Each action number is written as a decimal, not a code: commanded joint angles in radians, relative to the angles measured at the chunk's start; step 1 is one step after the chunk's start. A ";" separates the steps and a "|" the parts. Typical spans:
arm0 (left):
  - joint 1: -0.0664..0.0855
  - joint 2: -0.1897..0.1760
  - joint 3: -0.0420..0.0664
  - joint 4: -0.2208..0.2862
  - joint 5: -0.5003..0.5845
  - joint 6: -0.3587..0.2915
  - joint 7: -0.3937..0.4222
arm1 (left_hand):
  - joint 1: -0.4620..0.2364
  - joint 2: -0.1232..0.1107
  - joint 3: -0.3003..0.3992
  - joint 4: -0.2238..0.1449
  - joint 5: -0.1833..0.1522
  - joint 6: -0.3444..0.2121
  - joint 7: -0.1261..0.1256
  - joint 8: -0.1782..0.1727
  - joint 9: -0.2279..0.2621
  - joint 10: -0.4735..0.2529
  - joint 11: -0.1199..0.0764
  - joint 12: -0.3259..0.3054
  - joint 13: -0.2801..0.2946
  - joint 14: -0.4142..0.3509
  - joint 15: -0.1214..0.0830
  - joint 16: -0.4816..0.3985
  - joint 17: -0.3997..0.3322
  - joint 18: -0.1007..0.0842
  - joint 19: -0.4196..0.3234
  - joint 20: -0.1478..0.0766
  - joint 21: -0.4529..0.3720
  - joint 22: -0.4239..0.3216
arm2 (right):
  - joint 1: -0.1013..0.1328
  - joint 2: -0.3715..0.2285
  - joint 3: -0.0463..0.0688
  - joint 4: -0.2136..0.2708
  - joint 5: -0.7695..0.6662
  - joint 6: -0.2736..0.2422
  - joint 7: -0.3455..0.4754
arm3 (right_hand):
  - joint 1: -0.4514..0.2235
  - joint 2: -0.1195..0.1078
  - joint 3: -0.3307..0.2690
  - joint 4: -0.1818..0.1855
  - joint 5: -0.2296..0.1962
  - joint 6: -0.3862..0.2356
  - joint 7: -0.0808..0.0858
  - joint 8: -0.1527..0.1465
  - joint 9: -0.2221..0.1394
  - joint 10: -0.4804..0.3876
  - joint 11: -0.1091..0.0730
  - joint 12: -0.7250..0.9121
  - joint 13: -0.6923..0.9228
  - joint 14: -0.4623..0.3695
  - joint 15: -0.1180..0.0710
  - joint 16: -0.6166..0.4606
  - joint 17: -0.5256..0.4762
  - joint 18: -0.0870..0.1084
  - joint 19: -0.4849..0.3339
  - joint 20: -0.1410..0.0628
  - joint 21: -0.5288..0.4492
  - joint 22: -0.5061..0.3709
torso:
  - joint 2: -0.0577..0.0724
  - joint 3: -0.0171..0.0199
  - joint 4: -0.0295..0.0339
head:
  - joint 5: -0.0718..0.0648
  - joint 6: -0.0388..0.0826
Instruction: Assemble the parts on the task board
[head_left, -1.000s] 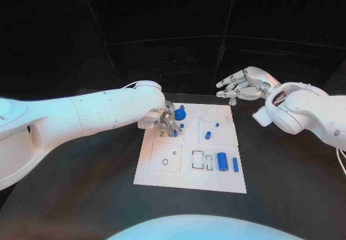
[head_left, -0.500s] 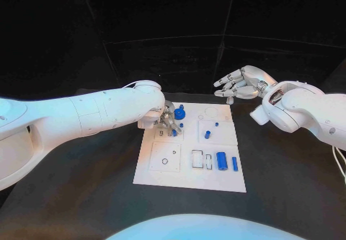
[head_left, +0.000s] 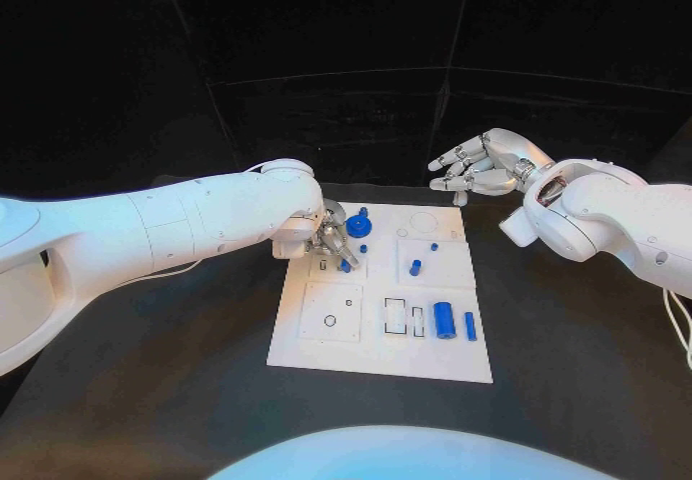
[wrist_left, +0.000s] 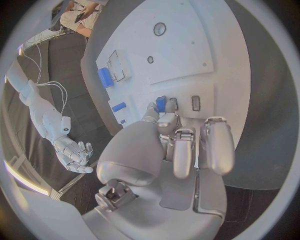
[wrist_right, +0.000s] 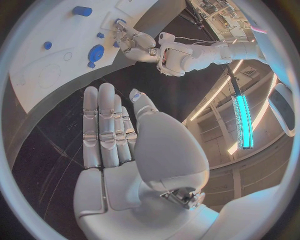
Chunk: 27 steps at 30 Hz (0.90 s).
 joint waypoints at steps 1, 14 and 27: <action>0.001 -0.015 0.001 0.014 0.063 -0.045 0.004 | 0.012 0.006 0.100 -0.088 0.005 -0.005 -0.002 0.004 0.017 0.008 -0.005 0.000 0.002 0.106 -0.003 0.003 0.263 -0.003 -0.002 -0.003 -0.003 -0.001 | 0.002 0.001 0.001 -0.002 0.003 0.008 0.001 | 0.009 0.000 0.004 -0.001 0.004 0.002 0.004 -0.005 0.000 -0.003 0.005 -0.005 -0.001 0.005 0.004 -0.005 0.001 0.004 0.005 -0.002 -0.007 -0.001 | 0.000 0.0013 0.0019 | 0.000 0.001; -0.003 -0.073 0.001 0.079 0.040 -0.158 0.019 | -0.049 -0.043 0.226 -0.110 0.004 -0.007 -0.003 0.015 0.043 0.016 -0.006 0.006 0.007 0.106 -0.003 0.003 0.263 -0.002 -0.002 -0.003 -0.006 0.000 | 0.002 -0.001 0.001 -0.004 0.004 0.011 0.009 | 0.006 -0.002 0.006 0.001 0.006 0.003 0.004 -0.005 0.000 -0.005 0.006 -0.007 -0.004 0.003 0.005 -0.009 0.002 0.004 0.004 -0.002 -0.008 -0.002 | -0.001 0.0005 0.0016 | 0.004 0.005; -0.028 -0.101 0.000 0.121 -0.074 -0.258 0.037 | -0.088 -0.094 0.343 -0.125 0.004 -0.006 -0.005 0.021 0.061 0.024 -0.008 0.012 0.011 0.106 -0.005 0.003 0.263 -0.003 0.001 -0.005 -0.005 0.006 | 0.002 -0.007 0.001 -0.003 0.004 0.010 0.011 | 0.004 -0.003 0.006 0.002 0.007 0.003 0.005 -0.005 0.000 -0.006 0.007 -0.007 -0.006 0.002 0.006 -0.010 0.003 0.004 0.003 -0.001 -0.009 -0.002 | 0.000 0.0001 0.0001 | 0.009 0.005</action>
